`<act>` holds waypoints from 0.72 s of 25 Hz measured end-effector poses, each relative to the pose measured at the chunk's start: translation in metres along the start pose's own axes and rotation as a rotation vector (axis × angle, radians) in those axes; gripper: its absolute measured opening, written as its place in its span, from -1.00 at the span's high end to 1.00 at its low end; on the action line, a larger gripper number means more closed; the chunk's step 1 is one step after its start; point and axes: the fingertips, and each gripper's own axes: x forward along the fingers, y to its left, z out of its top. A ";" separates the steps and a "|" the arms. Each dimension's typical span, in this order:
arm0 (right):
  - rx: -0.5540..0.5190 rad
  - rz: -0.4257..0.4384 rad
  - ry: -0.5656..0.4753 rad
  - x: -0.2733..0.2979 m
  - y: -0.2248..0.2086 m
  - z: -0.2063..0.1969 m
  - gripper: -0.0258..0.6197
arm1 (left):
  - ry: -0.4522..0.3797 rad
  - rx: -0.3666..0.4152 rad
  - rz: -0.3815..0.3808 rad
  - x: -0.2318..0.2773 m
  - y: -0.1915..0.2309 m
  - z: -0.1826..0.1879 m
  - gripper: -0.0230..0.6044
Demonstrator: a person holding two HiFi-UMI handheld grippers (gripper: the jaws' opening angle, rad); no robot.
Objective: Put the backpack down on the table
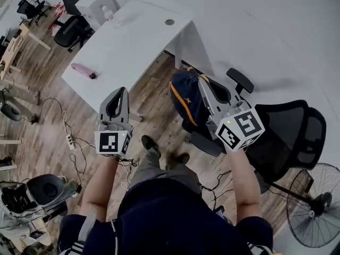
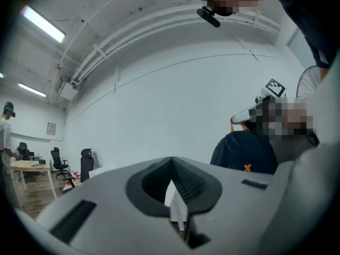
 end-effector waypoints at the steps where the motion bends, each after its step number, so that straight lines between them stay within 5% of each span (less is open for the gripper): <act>1: -0.008 0.013 -0.005 0.010 0.007 0.007 0.94 | -0.003 -0.001 0.005 -0.001 0.010 0.000 0.92; 18: -0.054 0.163 -0.043 0.214 0.099 0.081 0.94 | -0.032 -0.053 0.072 0.000 0.188 -0.022 0.92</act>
